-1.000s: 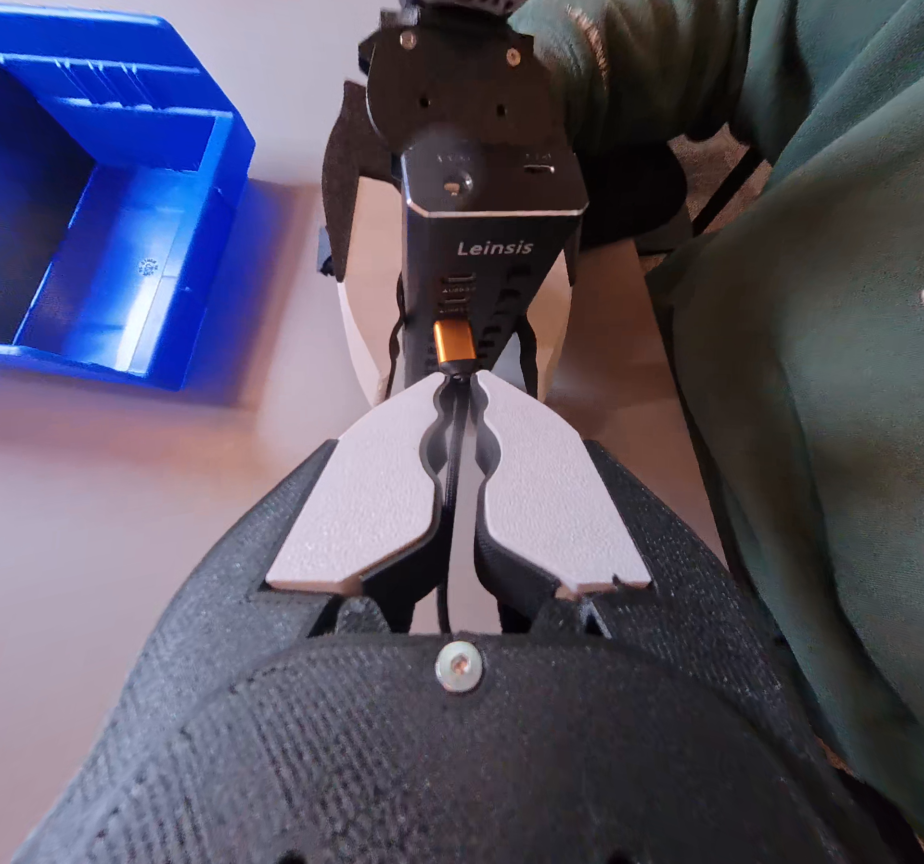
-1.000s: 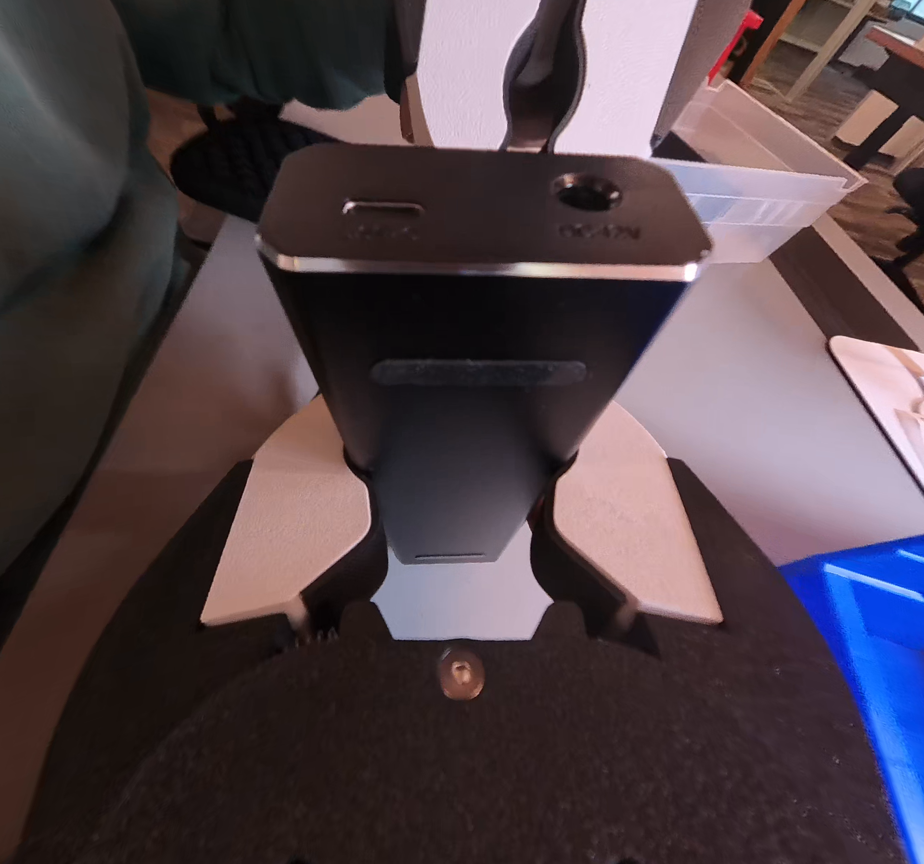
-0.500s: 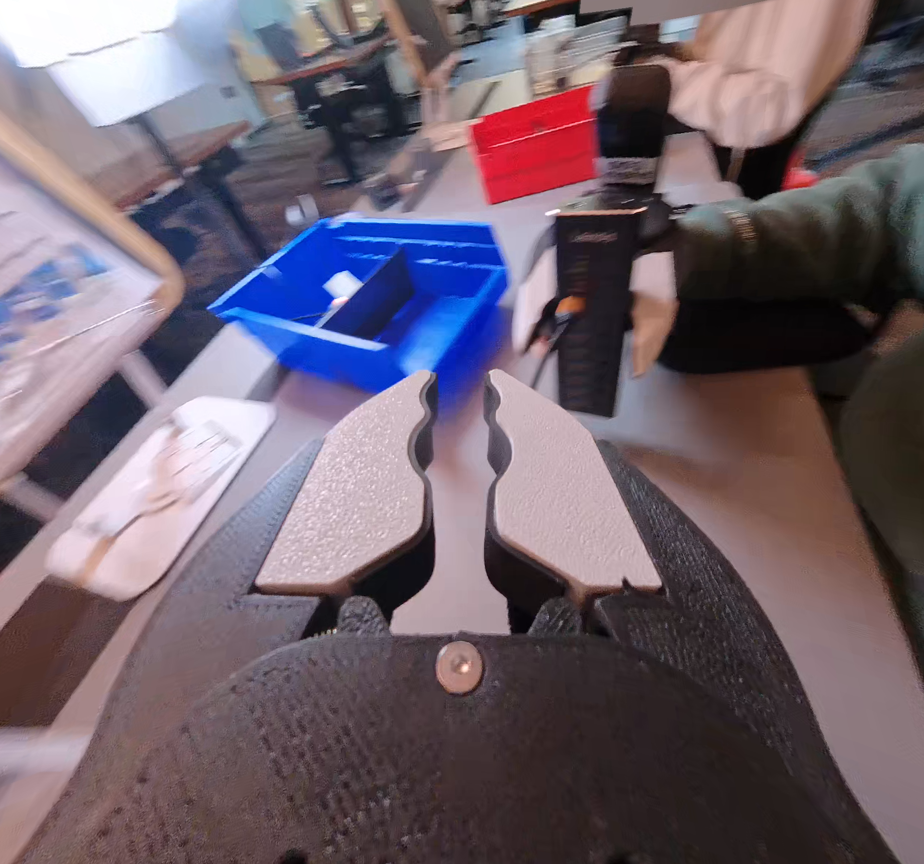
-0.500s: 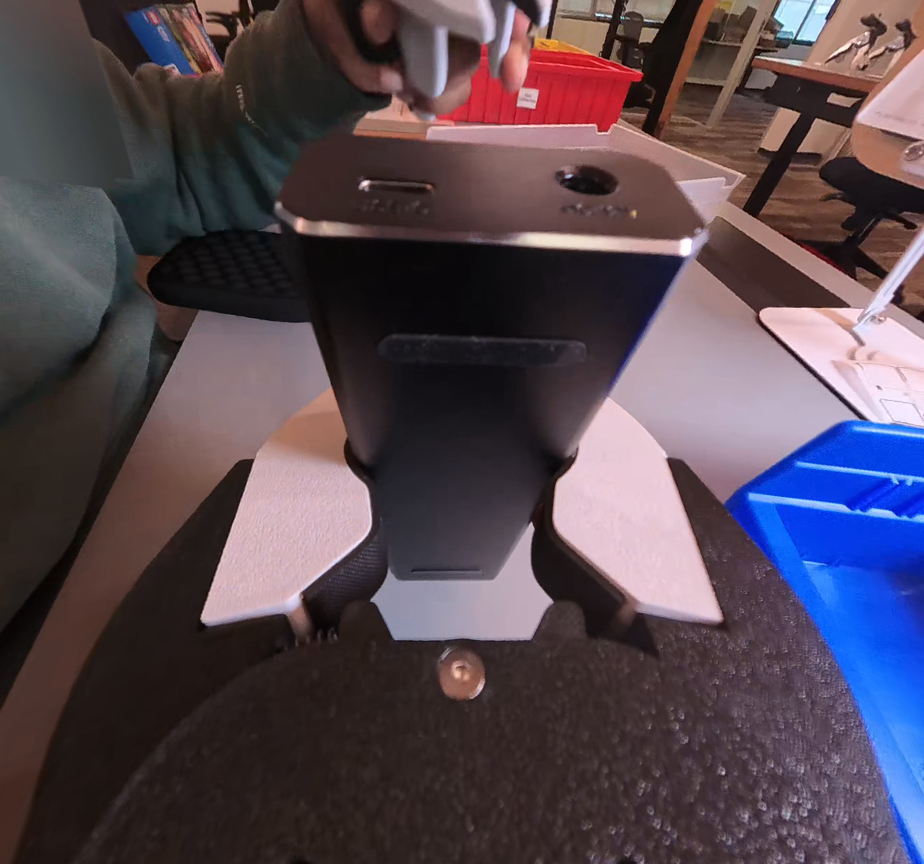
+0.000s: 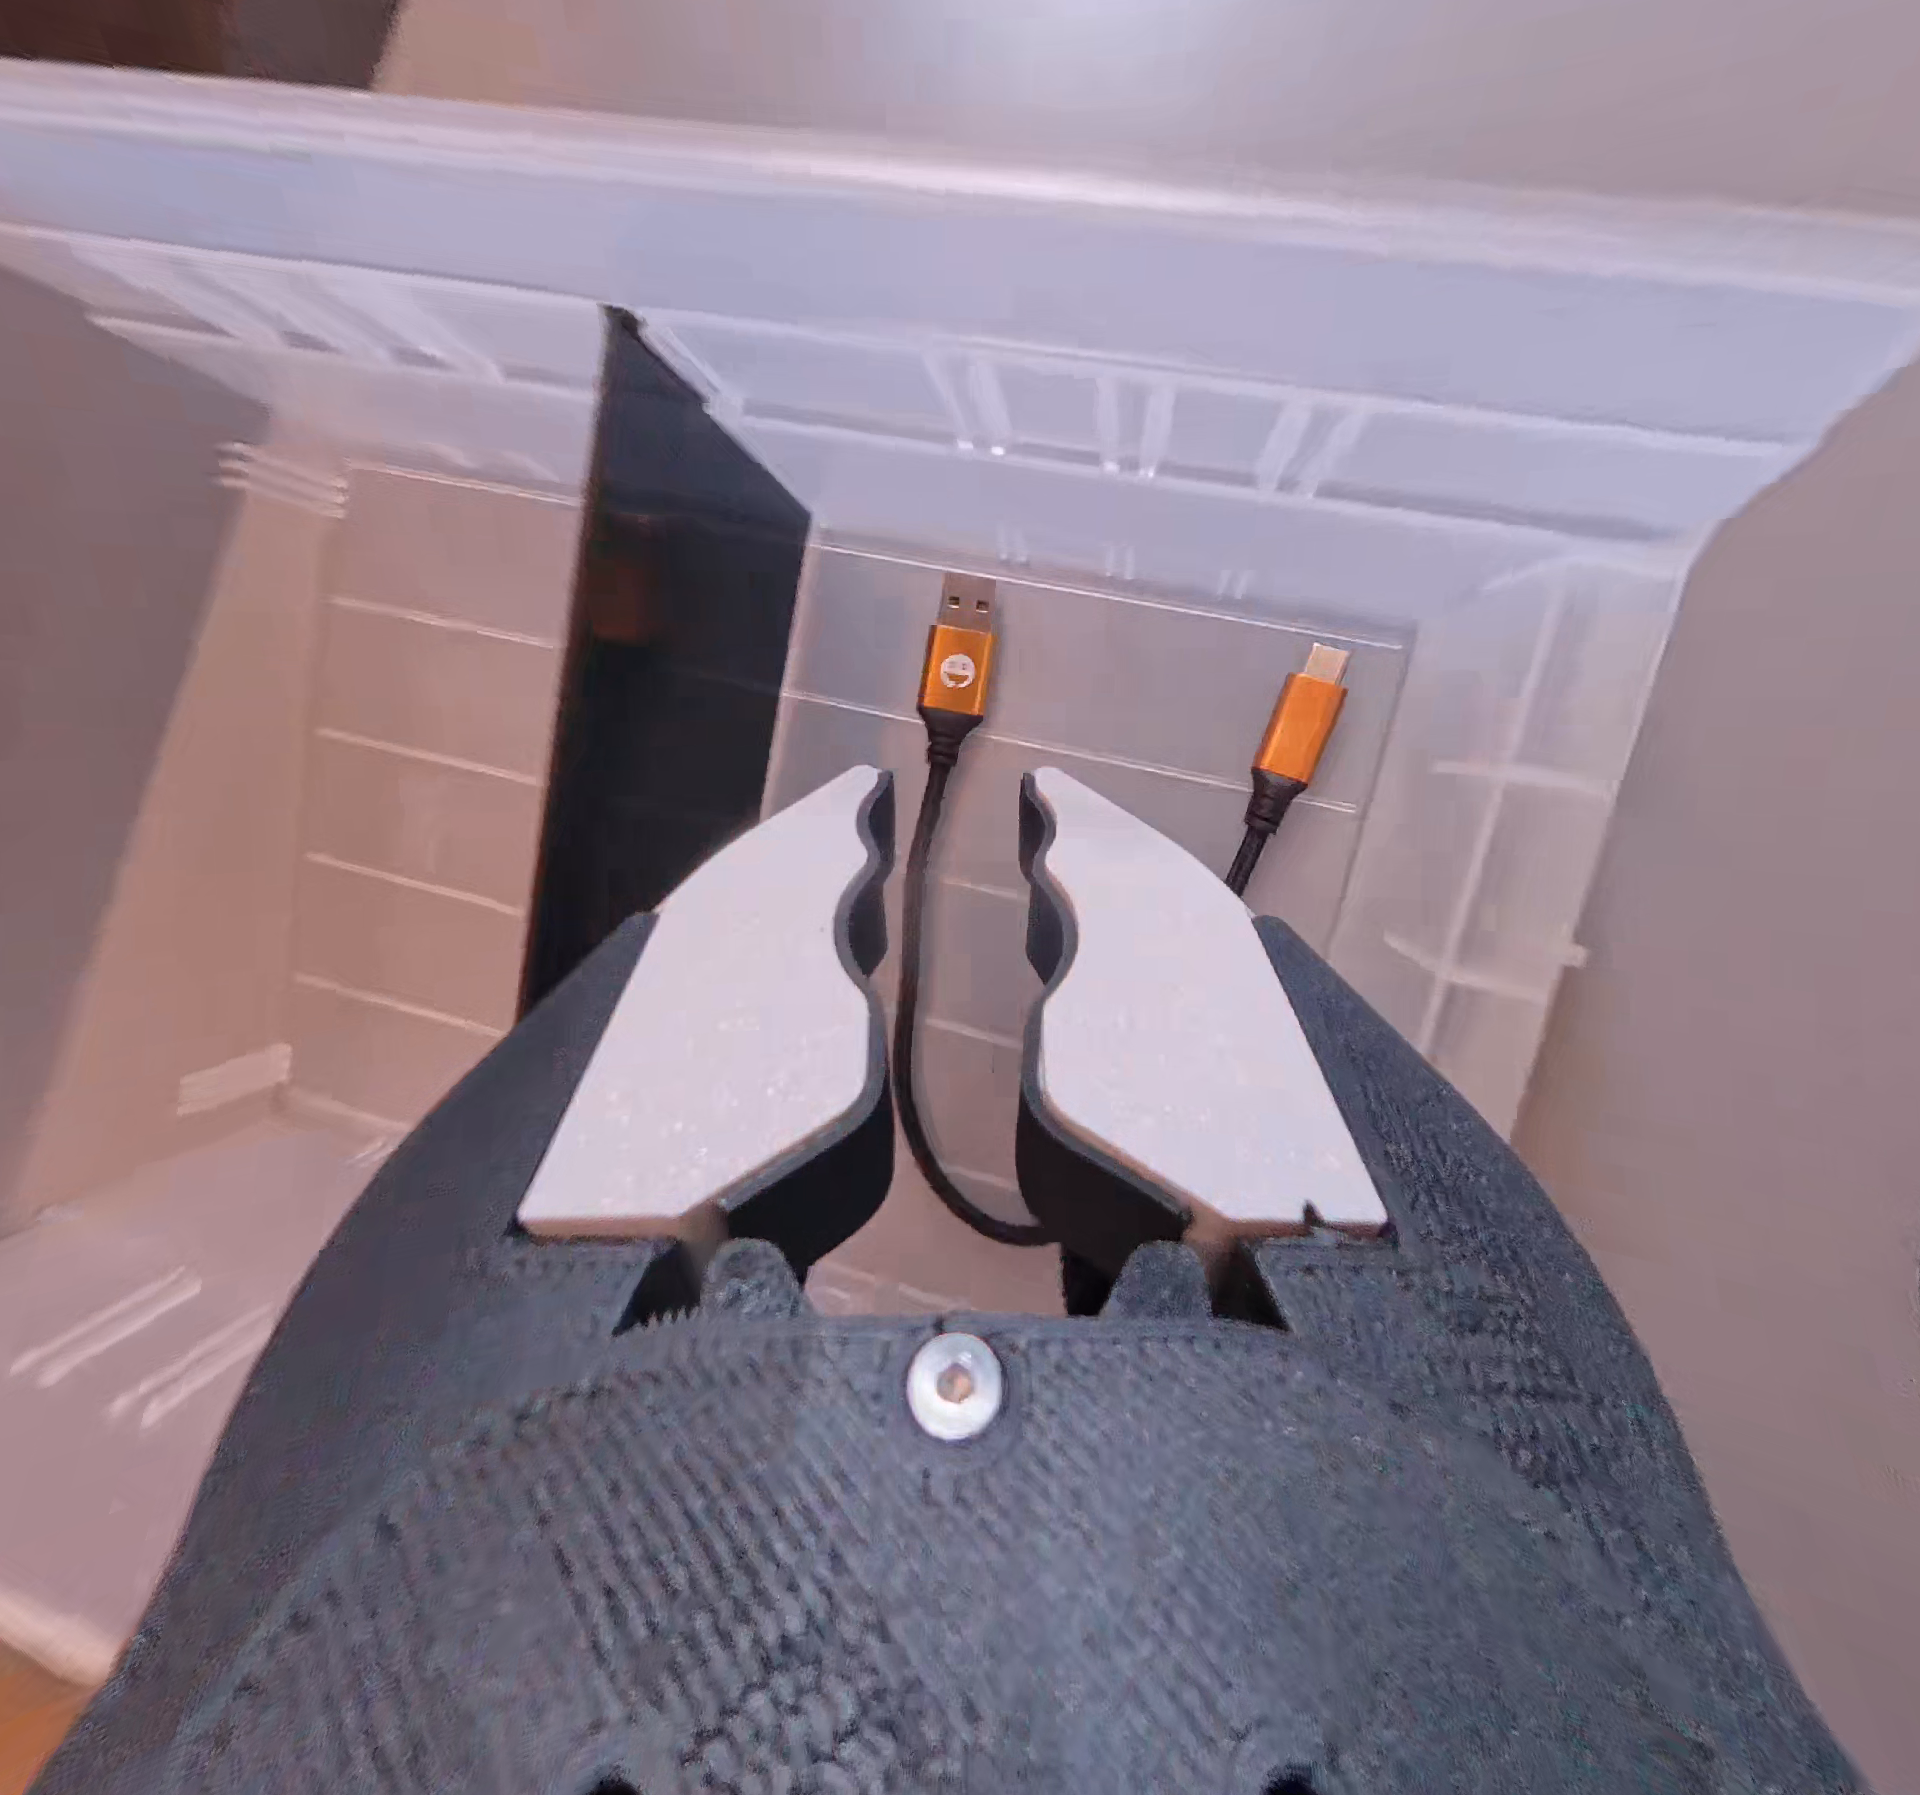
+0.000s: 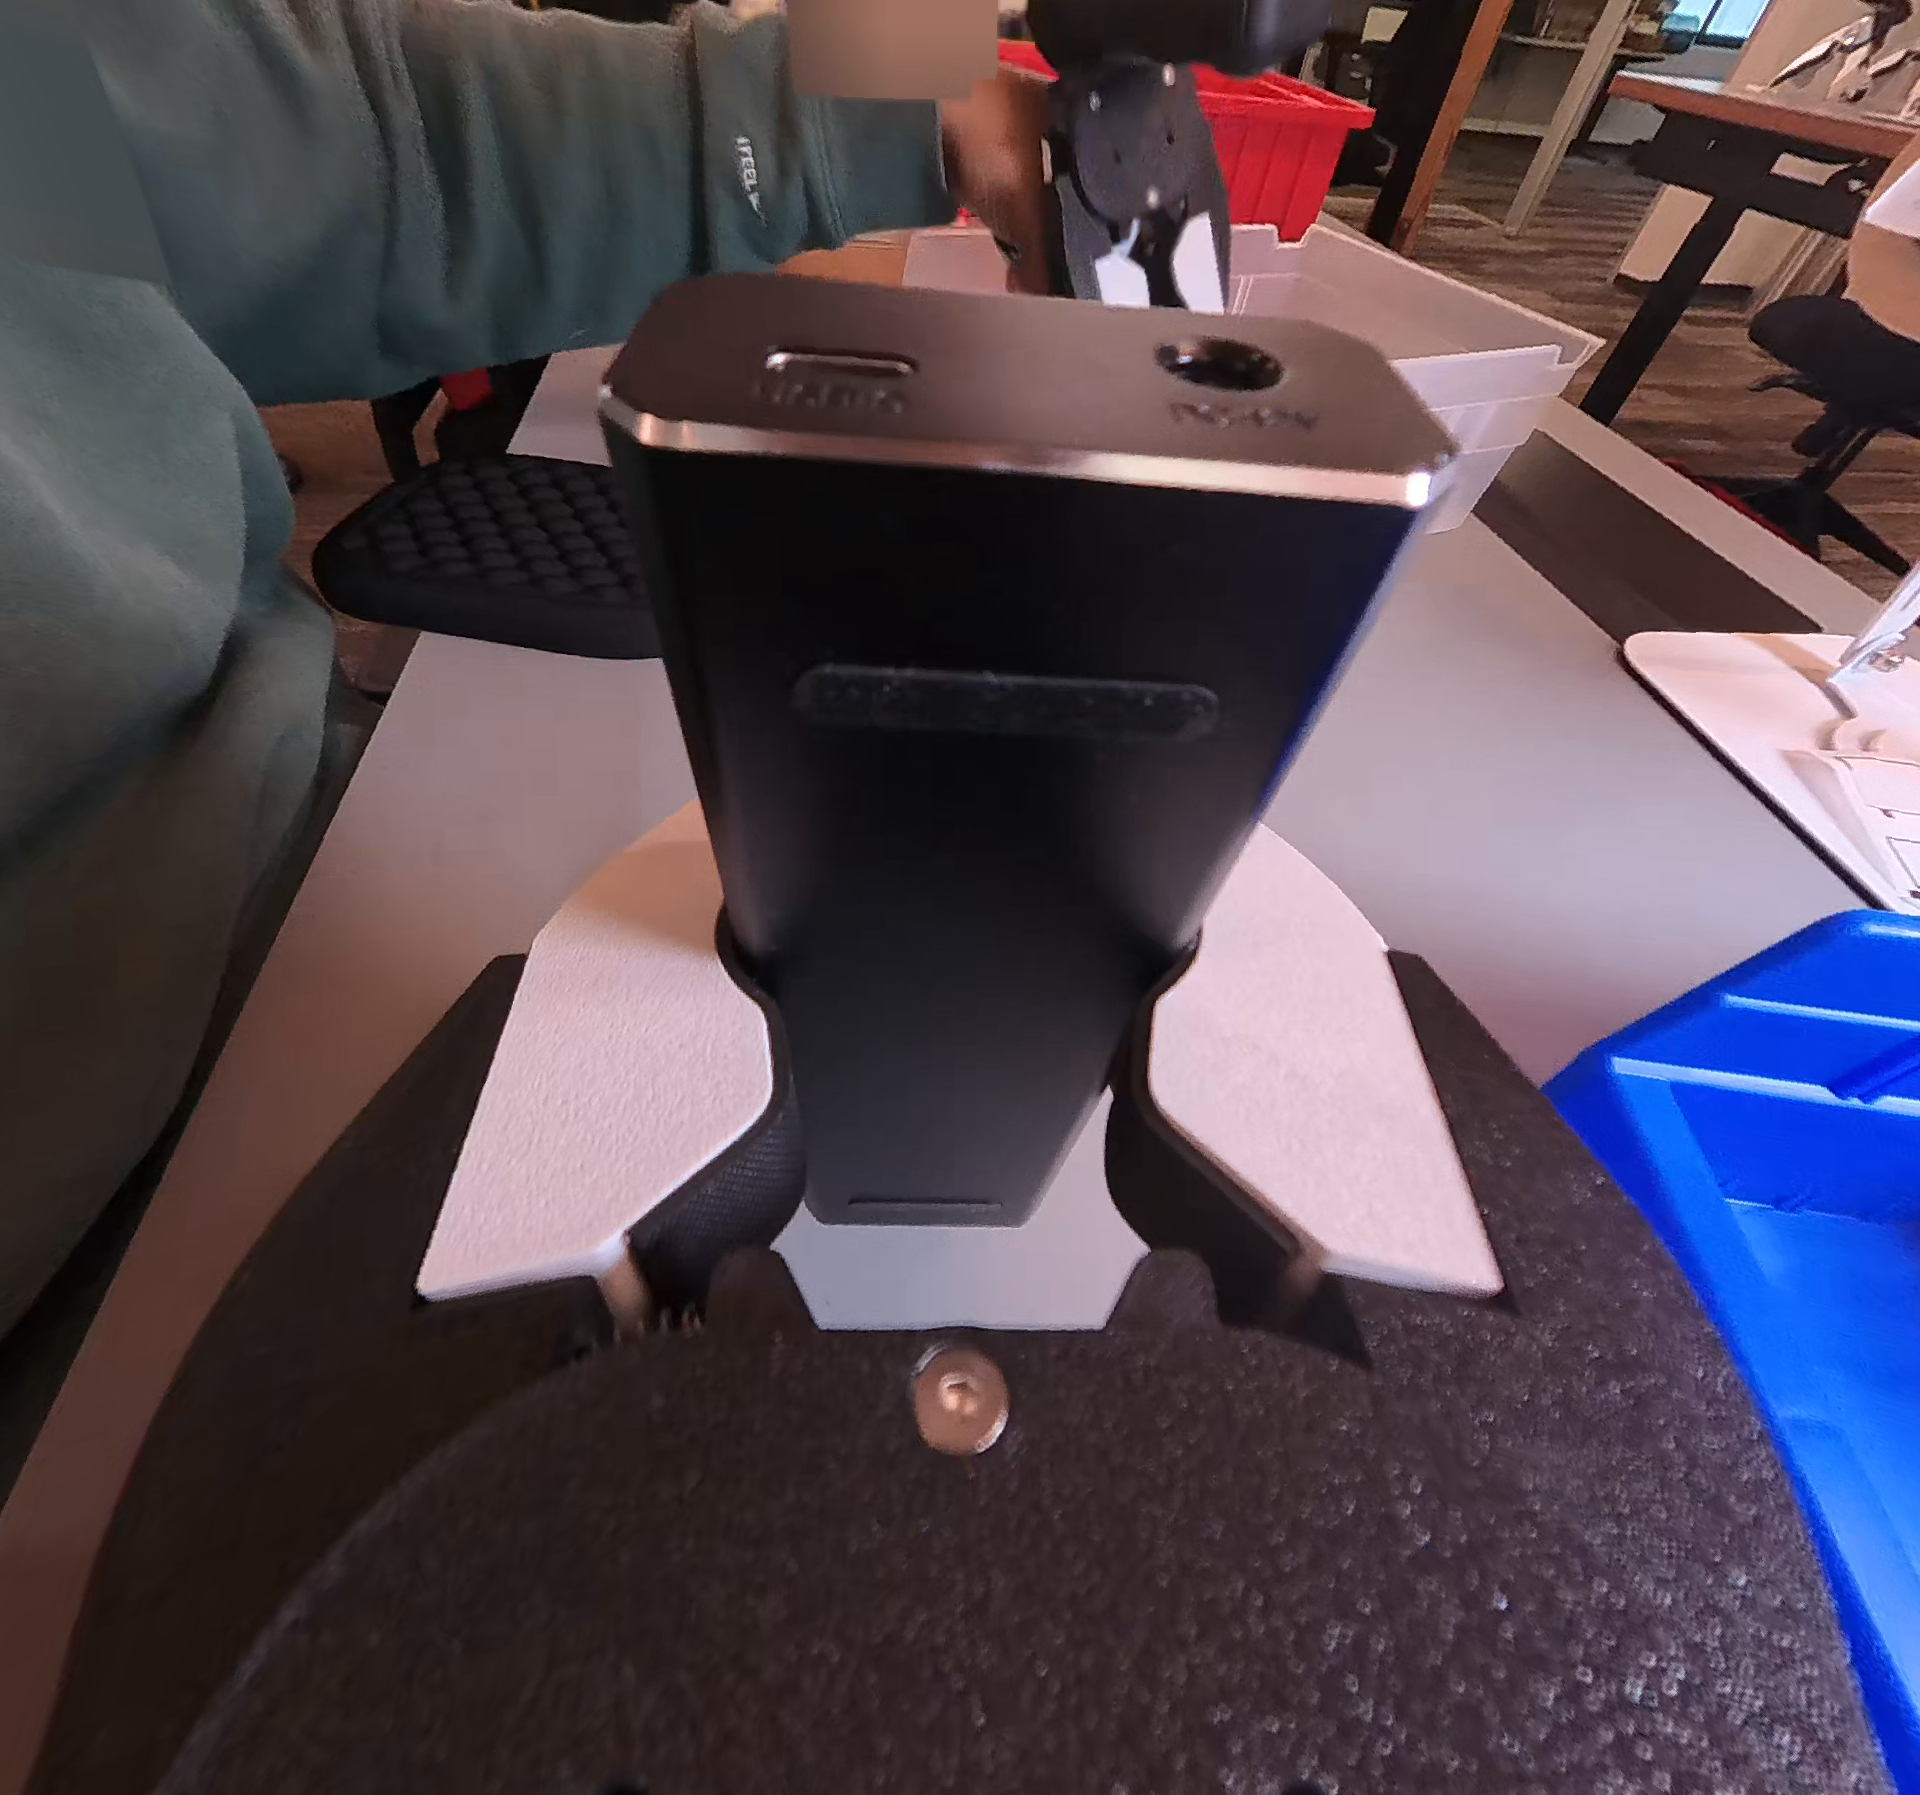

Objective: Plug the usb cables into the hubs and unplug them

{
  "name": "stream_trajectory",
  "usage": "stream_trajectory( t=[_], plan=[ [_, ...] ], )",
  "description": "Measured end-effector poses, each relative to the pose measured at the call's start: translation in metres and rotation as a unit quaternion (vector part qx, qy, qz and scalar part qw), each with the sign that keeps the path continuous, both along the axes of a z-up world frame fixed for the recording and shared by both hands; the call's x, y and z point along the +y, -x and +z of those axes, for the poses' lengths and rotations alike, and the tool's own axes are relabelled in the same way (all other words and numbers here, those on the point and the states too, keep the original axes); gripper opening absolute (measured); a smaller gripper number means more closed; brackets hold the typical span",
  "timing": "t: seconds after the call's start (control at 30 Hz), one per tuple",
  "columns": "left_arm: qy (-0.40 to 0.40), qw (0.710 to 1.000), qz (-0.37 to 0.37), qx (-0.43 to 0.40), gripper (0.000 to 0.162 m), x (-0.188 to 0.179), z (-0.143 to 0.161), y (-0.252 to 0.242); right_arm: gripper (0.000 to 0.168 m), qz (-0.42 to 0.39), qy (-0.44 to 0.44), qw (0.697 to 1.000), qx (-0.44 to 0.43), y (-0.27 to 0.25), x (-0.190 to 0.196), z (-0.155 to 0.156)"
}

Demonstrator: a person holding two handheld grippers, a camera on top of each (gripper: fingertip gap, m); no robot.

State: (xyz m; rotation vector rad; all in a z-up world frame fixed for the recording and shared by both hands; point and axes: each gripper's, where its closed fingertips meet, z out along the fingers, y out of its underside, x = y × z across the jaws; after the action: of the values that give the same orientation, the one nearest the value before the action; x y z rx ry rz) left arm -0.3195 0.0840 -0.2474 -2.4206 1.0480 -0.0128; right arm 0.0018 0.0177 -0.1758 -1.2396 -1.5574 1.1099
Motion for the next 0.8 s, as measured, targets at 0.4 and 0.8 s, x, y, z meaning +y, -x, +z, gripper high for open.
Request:
stream_trajectory(
  t=[0.4, 0.8],
  plan=[
    [0.024, 0.999, -0.036, 0.013, 0.015, 0.014, -0.028, -0.006, 0.073, -0.005, 0.005, 1.0, 0.001, -0.006, 0.005, -0.001],
    [-0.233, 0.957, -0.146, -0.089, 0.014, -0.039, 0.154, -0.07, 0.072, -0.005, -0.004, 1.0, 0.028, -0.003, 0.007, 0.008]
  ],
)
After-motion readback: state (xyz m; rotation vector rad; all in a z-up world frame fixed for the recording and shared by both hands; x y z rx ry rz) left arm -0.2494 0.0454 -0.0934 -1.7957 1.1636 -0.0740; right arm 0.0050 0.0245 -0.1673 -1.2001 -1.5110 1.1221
